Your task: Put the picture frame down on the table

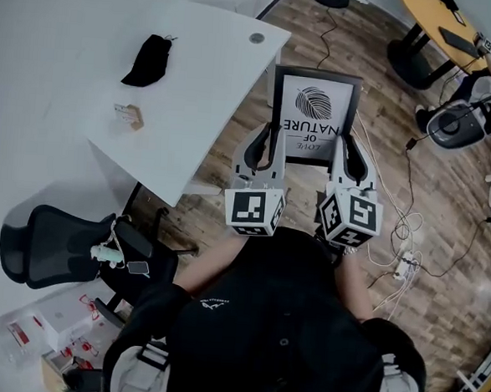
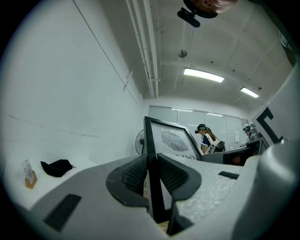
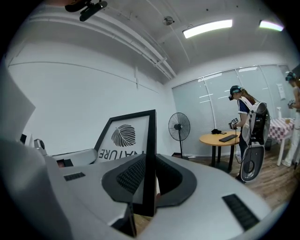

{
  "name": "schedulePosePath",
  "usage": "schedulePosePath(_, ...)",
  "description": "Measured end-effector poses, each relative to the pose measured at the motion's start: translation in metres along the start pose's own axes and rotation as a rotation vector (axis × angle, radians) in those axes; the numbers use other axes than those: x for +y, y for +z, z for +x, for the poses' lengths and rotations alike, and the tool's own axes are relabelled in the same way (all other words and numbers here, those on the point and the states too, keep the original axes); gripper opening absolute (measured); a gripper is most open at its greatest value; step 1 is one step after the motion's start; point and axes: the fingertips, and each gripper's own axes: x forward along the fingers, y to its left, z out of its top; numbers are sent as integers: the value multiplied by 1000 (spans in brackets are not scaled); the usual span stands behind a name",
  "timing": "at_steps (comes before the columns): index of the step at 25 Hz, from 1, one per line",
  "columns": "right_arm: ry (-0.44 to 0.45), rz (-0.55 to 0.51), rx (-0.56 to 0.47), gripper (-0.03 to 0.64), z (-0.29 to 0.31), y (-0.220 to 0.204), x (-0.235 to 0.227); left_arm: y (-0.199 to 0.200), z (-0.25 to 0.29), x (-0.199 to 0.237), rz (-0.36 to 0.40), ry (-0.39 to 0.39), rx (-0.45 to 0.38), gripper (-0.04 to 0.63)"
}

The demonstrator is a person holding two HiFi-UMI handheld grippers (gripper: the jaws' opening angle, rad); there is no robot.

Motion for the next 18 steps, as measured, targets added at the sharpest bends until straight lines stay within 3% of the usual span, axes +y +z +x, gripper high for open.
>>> schedulePosePath(9, -33, 11, -3, 64, 83, 18, 26, 16, 64, 63, 1, -26, -2, 71)
schedulePosePath(18, 20, -4, -8, 64, 153, 17, 91, 23, 85, 153, -12, 32, -20, 71)
